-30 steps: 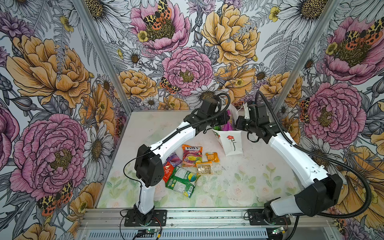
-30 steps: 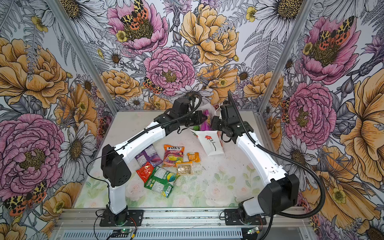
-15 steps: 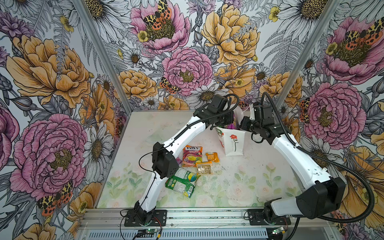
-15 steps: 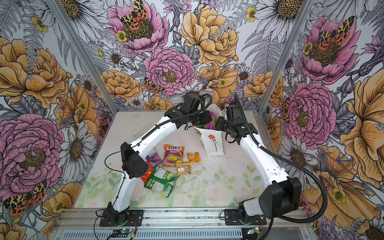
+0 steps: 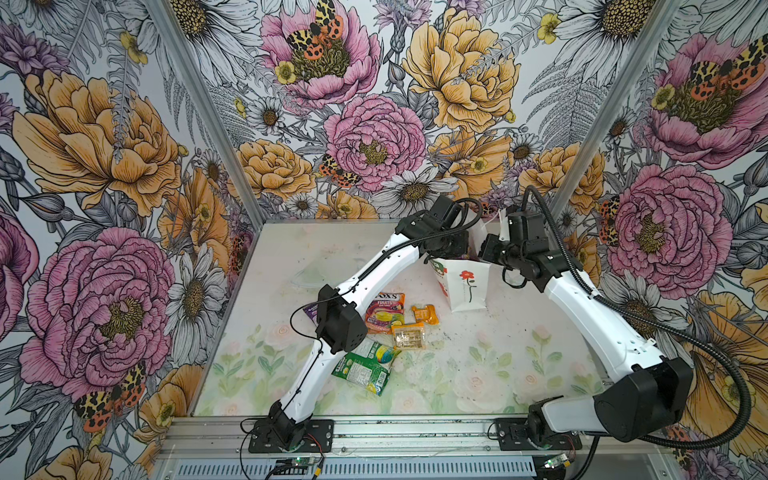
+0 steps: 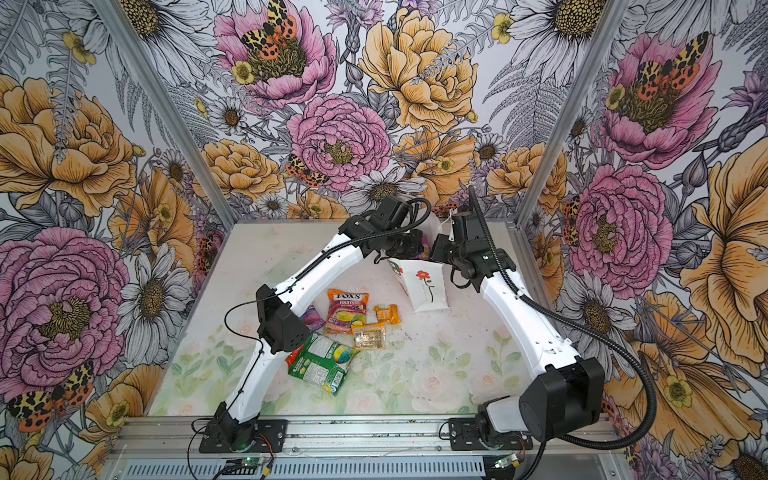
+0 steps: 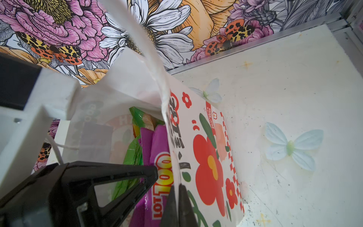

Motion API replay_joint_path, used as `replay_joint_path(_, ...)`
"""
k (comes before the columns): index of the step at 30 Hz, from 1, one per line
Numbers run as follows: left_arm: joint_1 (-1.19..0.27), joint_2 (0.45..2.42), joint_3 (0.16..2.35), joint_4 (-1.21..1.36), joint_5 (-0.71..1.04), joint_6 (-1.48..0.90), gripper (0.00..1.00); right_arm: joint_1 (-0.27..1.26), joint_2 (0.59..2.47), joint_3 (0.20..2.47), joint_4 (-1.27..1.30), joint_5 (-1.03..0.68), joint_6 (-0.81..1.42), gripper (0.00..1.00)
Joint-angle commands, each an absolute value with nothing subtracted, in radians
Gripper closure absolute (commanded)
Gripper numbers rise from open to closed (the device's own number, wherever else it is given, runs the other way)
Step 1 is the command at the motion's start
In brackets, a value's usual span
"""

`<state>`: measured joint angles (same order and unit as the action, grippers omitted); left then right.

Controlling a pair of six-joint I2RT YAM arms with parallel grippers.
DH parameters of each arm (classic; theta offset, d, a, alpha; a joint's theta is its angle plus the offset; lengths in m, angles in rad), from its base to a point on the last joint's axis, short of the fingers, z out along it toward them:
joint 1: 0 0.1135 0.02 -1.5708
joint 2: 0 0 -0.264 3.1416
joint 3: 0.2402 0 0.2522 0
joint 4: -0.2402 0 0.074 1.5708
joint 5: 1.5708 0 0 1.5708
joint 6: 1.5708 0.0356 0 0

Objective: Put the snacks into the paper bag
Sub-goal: 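Lower the purple candy bag into the paper bag and open the left gripper, then withdraw the left gripper from the paper bag toward the Fox's packet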

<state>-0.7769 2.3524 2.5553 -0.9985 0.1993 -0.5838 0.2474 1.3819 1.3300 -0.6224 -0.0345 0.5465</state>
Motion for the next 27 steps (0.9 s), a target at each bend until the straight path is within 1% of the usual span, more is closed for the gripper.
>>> replay_joint_path(1, -0.782, 2.329, 2.62, -0.968, 0.196, -0.563, 0.95, 0.248, 1.367, 1.309, -0.63, -0.013, 0.552, 1.0)
replay_joint_path(3, -0.78, 2.321, 2.622, -0.969, 0.195, -0.561, 0.92, 0.249, 1.364, 1.308, -0.63, -0.009, 0.552, 1.0)
replay_joint_path(9, -0.78, 2.26, 2.603, -0.969, 0.193, -0.544, 0.71, 0.248, 1.358, 1.309, -0.63, -0.008, 0.551, 1.0)
replay_joint_path(11, -0.785, 2.215, 2.573, -0.969, 0.165, -0.527, 0.63, 0.248, 1.359, 1.311, -0.632, -0.006, 0.551, 1.0)
replay_joint_path(13, -0.786, 2.164, 2.539, -0.969, 0.144, -0.509, 0.59, 0.248, 1.359, 1.315, -0.632, -0.01, 0.544, 1.0)
replay_joint_path(16, -0.786, 2.078, 2.483, -0.969, 0.113, -0.487, 0.54, 0.248, 1.359, 1.318, -0.634, -0.011, 0.535, 1.0)
replay_joint_path(22, -0.79, 1.907, 2.363, -0.968, 0.067, -0.445, 0.42, 0.248, 1.35, 1.316, -0.634, 0.006, 0.525, 1.0)
replay_joint_path(25, -0.79, 1.782, 2.265, -0.965, 0.011, -0.426, 0.36, 0.247, 1.342, 1.316, -0.633, 0.013, 0.514, 1.0)
replay_joint_path(27, -0.79, 1.701, 2.191, -0.965, -0.043, -0.427, 0.35, 0.248, 1.338, 1.315, -0.634, 0.019, 0.507, 1.0)
